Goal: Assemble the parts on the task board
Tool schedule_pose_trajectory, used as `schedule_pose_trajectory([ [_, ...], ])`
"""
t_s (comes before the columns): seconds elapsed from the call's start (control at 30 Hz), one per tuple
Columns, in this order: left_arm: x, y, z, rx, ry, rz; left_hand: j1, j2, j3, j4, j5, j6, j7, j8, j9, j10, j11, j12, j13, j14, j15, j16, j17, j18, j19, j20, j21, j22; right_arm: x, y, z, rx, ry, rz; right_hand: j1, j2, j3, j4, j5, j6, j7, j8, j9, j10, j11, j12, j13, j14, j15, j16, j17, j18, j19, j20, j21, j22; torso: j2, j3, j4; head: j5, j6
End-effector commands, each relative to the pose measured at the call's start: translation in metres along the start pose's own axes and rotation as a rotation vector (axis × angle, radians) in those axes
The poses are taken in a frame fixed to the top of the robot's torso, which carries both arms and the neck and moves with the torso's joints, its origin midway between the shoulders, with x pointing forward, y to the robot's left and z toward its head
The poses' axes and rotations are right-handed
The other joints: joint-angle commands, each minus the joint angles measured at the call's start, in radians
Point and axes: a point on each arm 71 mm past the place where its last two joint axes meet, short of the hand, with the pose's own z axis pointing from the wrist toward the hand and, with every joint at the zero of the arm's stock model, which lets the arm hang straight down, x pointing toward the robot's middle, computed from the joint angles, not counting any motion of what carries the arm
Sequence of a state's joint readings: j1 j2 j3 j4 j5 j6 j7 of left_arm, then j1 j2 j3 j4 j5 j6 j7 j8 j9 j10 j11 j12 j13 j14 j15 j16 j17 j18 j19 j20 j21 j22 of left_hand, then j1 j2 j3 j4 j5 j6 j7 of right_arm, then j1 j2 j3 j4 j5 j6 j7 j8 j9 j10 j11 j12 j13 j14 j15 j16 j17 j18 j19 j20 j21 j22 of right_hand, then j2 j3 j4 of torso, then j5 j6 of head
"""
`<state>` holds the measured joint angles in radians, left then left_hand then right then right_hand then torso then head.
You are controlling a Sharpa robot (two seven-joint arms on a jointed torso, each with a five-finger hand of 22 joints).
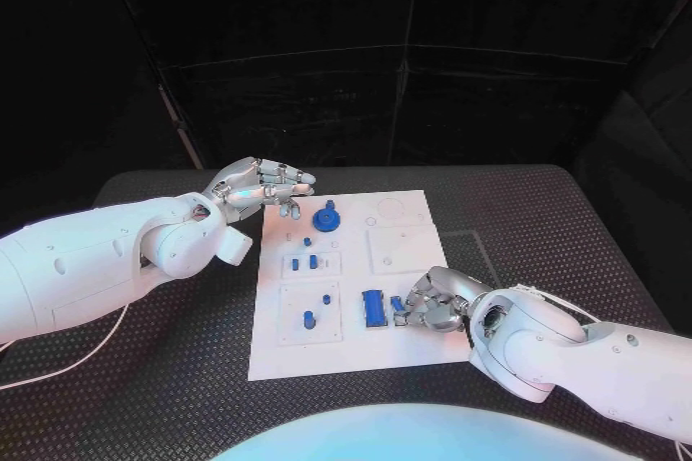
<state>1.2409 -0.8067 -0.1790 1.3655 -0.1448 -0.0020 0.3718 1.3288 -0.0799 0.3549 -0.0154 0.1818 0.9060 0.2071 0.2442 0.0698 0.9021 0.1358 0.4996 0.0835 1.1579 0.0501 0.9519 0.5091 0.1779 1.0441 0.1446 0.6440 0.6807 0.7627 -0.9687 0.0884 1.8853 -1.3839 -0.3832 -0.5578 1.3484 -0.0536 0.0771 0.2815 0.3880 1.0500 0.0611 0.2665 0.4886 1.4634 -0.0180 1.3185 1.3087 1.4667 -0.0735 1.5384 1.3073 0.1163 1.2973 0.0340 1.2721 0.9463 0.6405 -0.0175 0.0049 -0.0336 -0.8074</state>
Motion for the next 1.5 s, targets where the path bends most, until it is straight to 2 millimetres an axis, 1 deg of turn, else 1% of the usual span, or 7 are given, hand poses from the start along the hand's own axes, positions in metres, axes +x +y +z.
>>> schedule_pose_trajectory([
  [0.03, 0.0017, -0.0016, 0.0003, 0.007, 0.015, -0.006, 0.001, 0.009, -0.004, 0.001, -0.004, -0.009, 0.001, 0.006, 0.001, -0.006, -0.002, 0.006, -0.002, -0.006, -0.002, -0.005, 0.001, 0.004, -0.005, 0.005, -0.006, -0.001, 0.0013, 0.0, 0.0007, 0.005, 0.007, -0.017, -0.015, 0.001, -0.005, 0.005, 0.004, 0.002, 0.004, 0.0, 0.0, 0.002, 0.007, 0.003, 0.061, 0.09, -0.001, 0.001, 0.199, -0.005, 0.004, 0.003, -0.004, -0.001, -0.001, 0.0003, 0.0001, 0.0, 0.0],
  [0.3, 0.0015, -0.0016, -0.0001, 0.007, 0.015, -0.007, 0.001, 0.009, -0.004, 0.001, -0.004, -0.009, 0.001, 0.006, 0.001, -0.006, -0.002, 0.006, -0.002, -0.006, -0.002, -0.005, 0.001, 0.004, -0.005, 0.005, -0.006, -0.001, 0.0005, -0.0004, 0.0017, 0.005, -0.005, -0.034, -0.038, 0.002, -0.013, 0.007, 0.008, 0.005, 0.004, 0.0, 0.004, 0.002, 0.006, 0.003, 0.062, 0.09, -0.001, 0.0, 0.199, -0.005, 0.004, 0.003, -0.005, -0.001, -0.001, 0.0009, -0.0003, 0.001, 0.0],
  [0.43, 0.0014, -0.0016, -0.0002, 0.006, 0.015, -0.006, 0.0, 0.009, -0.004, 0.001, -0.004, -0.009, 0.001, 0.006, 0.001, -0.006, -0.001, 0.007, -0.002, -0.006, -0.002, -0.005, 0.001, 0.004, -0.005, 0.005, -0.006, -0.001, 0.0012, 0.0014, 0.0019, -0.002, -0.004, -0.036, -0.065, -0.005, -0.037, 0.005, 0.07, 0.007, 0.003, 0.0, 0.009, 0.002, 0.005, 0.002, 0.063, 0.09, -0.002, 0.0, 0.198, -0.005, 0.003, 0.002, -0.006, -0.002, 0.0, 0.0006, -0.0008, 0.001, 0.0],
  [0.63, 0.0014, -0.0016, -0.0002, 0.006, 0.015, -0.007, -0.001, 0.009, -0.005, 0.003, -0.004, -0.009, 0.001, 0.006, 0.001, -0.007, -0.001, 0.007, -0.002, -0.006, -0.001, -0.005, 0.001, 0.004, -0.005, 0.005, -0.007, -0.001, 0.0022, 0.0034, 0.0019, -0.009, 0.002, -0.04, -0.088, -0.009, -0.06, 0.007, 0.078, 0.007, 0.004, -0.002, 0.012, 0.003, 0.006, 0.002, 0.063, 0.09, -0.001, -0.001, 0.197, -0.005, 0.003, 0.002, -0.007, -0.002, 0.0, 0.0008, -0.0001, 0.002, -0.001],
  [0.73, 0.0014, -0.0016, -0.0002, 0.006, 0.015, -0.007, -0.001, 0.009, -0.005, 0.003, -0.004, -0.009, 0.001, 0.006, 0.001, -0.007, -0.001, 0.007, -0.002, -0.006, -0.001, -0.005, 0.001, 0.004, -0.005, 0.005, -0.007, -0.001, 0.0022, 0.0032, 0.002, -0.009, 0.003, -0.041, -0.108, -0.006, -0.08, 0.008, 0.051, 0.008, 0.004, -0.003, 0.014, 0.003, 0.007, 0.002, 0.063, 0.09, 0.0, -0.001, 0.197, -0.005, 0.004, 0.003, -0.007, -0.001, -0.001, 0.0004, -0.0005, 0.002, -0.002],
  [0.97, 0.0014, -0.0015, 0.0, 0.006, 0.016, -0.007, -0.001, 0.009, -0.005, 0.003, -0.004, -0.009, 0.001, 0.006, 0.001, -0.007, -0.001, 0.007, -0.002, -0.006, -0.001, -0.005, 0.001, 0.004, -0.005, 0.005, -0.007, -0.001, 0.0018, 0.0029, 0.0017, -0.009, -0.001, -0.039, -0.153, 0.006, -0.133, 0.008, -0.079, 0.008, 0.004, -0.006, 0.02, 0.002, 0.008, 0.0, 0.063, 0.09, 0.0, -0.001, 0.196, -0.004, 0.002, 0.004, -0.009, -0.003, -0.001, 0.0009, -0.0007, 0.001, -0.002],
  [1.5, -0.0004, -0.0011, 0.0005, 0.004, 0.011, -0.005, -0.001, 0.009, -0.005, 0.003, -0.004, -0.009, 0.001, 0.006, 0.001, -0.007, -0.001, 0.007, -0.002, -0.006, -0.001, -0.005, 0.001, 0.004, -0.005, 0.005, -0.007, -0.001, -0.0003, 0.0033, -0.0027, -0.022, -0.008, -0.039, -0.173, 0.019, -0.162, 0.01, -0.095, 0.009, 0.003, -0.007, 0.025, 0.003, 0.007, 0.001, 0.065, 0.09, 0.0, -0.001, 0.197, -0.004, 0.003, 0.004, -0.009, -0.002, -0.001, 0.001, -0.001, -0.002, -0.002],
])
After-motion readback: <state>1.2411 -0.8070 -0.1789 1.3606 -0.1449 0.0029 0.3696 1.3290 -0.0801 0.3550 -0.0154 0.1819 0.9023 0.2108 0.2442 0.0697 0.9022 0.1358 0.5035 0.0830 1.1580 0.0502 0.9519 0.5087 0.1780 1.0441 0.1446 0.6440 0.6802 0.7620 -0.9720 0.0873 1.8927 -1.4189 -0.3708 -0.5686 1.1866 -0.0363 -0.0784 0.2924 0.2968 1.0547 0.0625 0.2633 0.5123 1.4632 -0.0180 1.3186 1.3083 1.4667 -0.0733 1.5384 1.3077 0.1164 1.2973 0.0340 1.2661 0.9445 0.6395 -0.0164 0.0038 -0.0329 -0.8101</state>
